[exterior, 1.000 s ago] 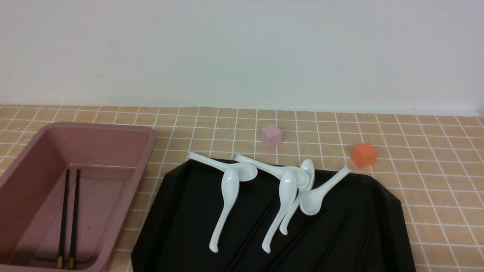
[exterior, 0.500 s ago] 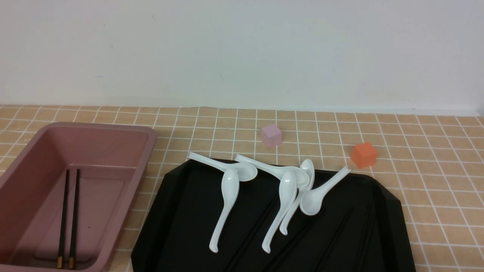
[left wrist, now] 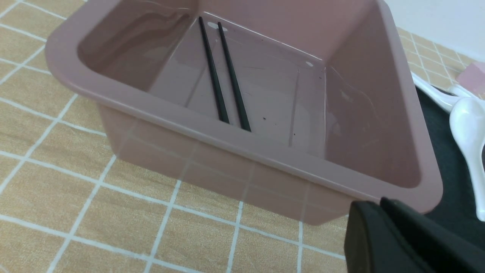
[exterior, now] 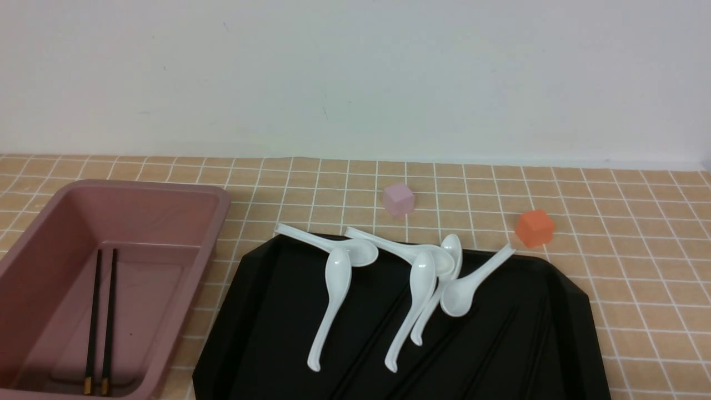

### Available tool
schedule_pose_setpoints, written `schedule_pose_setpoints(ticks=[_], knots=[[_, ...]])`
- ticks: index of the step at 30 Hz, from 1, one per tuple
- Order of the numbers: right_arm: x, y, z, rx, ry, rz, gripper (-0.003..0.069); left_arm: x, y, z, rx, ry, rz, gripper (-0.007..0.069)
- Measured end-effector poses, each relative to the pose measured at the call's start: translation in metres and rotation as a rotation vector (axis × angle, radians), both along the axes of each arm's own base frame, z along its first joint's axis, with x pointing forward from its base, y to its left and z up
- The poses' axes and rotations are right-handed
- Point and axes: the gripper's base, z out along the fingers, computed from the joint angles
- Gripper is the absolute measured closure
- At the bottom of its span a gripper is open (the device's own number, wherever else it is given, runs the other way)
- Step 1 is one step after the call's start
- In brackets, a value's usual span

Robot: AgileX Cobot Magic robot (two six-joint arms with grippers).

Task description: On brown tablecloth take chopsticks from black tray and put them in box.

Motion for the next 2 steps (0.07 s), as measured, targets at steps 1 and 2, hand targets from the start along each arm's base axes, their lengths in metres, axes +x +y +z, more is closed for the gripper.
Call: schedule_pose_setpoints(ticks=[1,2], knots=[[0.0000,0.0000,0.0000,0.000,0.000,0.000,0.0419,0.0000,0.0000,0.0000,0.000,0.000,0.000,0.0580],[0.0000,0.0000,0.0000,0.000,0.000,0.000,0.0419,0.0000,0.0000,0.0000,0.000,0.000,0.000,0.0578]])
